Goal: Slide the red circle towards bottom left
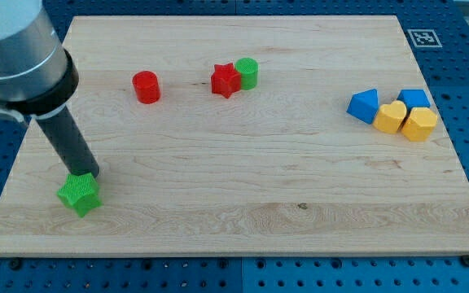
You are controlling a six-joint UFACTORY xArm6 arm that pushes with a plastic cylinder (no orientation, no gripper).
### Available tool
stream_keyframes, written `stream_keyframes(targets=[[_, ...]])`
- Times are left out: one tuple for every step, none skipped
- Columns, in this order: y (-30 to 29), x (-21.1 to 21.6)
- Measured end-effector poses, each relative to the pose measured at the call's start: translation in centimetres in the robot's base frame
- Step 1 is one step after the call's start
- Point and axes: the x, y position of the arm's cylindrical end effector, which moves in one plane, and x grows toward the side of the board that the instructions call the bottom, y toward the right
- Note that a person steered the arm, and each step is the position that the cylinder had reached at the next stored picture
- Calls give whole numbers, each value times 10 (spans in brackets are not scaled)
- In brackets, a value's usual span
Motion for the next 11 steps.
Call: stream_keyframes(targets=[[0, -16], [-10, -65], [-32, -102], [-20, -178], [49, -227], [93, -209], [92, -202], [77, -186], [77, -154], [77, -143], [72, -182]])
